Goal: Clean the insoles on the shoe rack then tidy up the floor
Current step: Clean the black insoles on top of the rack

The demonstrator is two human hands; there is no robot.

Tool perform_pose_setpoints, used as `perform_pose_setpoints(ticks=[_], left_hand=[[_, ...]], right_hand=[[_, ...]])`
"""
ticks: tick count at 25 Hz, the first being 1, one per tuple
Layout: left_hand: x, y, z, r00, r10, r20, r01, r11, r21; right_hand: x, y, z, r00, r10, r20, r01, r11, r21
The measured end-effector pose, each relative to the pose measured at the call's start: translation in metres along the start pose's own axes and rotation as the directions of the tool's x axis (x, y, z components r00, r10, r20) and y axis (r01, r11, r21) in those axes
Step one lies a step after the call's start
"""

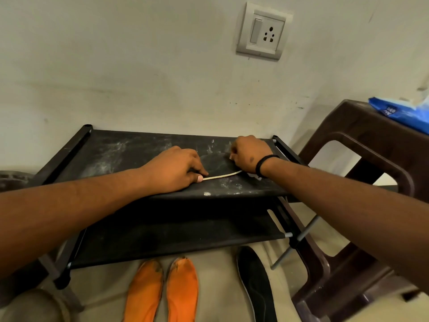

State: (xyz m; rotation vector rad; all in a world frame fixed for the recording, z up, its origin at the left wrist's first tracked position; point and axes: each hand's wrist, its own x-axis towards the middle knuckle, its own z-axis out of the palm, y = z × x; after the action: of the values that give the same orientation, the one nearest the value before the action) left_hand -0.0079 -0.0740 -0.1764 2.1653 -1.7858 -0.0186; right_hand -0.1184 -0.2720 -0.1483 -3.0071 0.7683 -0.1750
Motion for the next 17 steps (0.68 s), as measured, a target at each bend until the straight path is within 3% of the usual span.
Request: perform_pose_setpoints(ticks=[2,7,9,13,17], left_hand=[[0.001,0.000,0.000,1.000,0.000,-0.006,0.000,1.000,-0.003],[0.001,-0.004,0.002,1.000,0.015,-0.012,-0.015,1.000,-0.014],[0.000,-0.007,0.002,1.000,0.020,-0.017,-0.021,0.999,-0.027],[-0.001,-0.005,0.002,1.000,0.008,-0.022,-0.009,0.998,-0.066],[-0.001,-0.004,0.003,1.000,0.016,-0.026,-0.018,0.999,-0.046]], right_hand=[[0.004,0.004,0.001,0.996,0.080,-0.029,-0.081,0.996,-0.030],[0.002,-0.038,0.013,0.997,-0.069,0.029,0.067,0.995,0.072],[0.006,-0.036,0.012,0.996,-0.085,0.007,0.085,0.996,0.001],[0.007,0.004,-0.002,0.999,0.032,-0.012,-0.034,0.985,-0.167],[0.005,0.027,-0.009,0.994,0.088,0.059,-0.085,0.994,-0.062]])
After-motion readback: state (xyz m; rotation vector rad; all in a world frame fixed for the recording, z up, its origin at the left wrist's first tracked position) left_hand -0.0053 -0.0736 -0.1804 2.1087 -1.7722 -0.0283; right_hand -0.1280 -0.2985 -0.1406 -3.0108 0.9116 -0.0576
